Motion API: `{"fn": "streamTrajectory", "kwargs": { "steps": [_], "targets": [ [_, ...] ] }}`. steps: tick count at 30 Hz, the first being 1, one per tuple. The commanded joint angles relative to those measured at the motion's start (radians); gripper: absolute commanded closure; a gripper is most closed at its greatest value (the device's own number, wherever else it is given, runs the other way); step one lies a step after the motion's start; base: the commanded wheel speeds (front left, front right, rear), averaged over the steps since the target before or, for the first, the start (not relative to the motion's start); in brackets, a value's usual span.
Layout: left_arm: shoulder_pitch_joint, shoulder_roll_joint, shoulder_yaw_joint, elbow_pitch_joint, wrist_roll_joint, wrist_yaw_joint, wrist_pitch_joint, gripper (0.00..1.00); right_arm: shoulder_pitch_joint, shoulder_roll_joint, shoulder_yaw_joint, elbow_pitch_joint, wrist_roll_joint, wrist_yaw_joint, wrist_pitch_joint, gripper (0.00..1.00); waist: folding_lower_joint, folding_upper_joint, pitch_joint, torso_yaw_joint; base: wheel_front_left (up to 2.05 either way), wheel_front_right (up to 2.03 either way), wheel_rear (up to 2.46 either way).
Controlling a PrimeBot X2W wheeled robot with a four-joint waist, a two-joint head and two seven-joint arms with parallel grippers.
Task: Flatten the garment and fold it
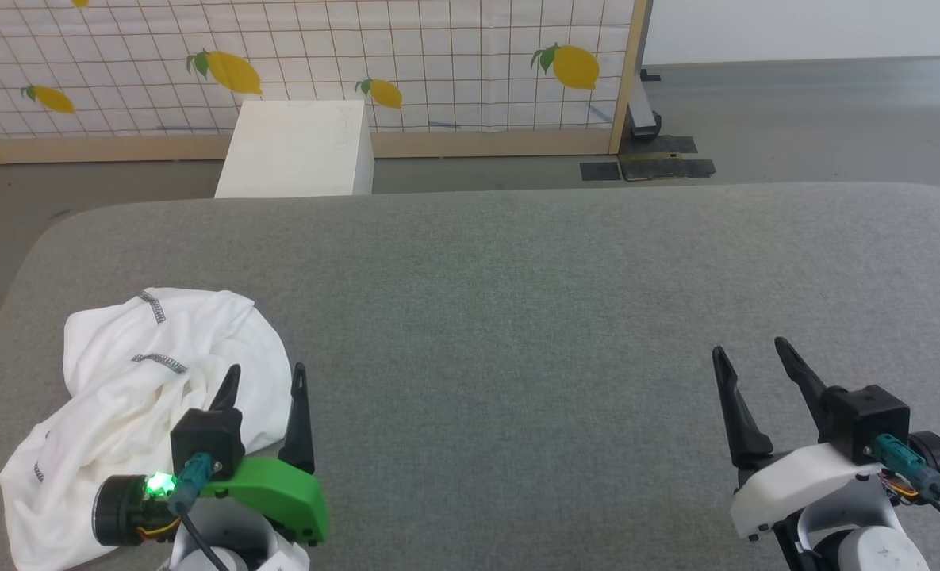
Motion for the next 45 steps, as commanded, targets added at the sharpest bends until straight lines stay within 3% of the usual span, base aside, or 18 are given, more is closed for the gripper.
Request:
{"fn": "streamTrajectory", "kwargs": {
  "steps": [1,19,45],
  "targets": [
    [-0.007,0.001,-0.004,0.007,-0.009,0.007,-0.009,0.0,0.006,0.0,-0.003,0.008,0.012,0.0,-0.01,0.0,0.0,0.0017,0.0,0.001,0.0,0.0,0.0],
    [-0.012,0.007,-0.015,0.036,-0.036,0.023,-0.047,0.0,0.001,0.0,-0.002,0.053,0.046,0.0,-0.047,0.0,0.0,0.0031,-0.003,0.029,0.0,0.0,0.0],
    [0.019,0.03,-0.002,0.044,-0.086,0.066,-0.1,0.0,0.0,0.001,0.03,0.096,0.091,-0.001,-0.085,0.0,0.0,0.0052,0.003,0.274,0.0,0.0,0.0]
  ]
}}
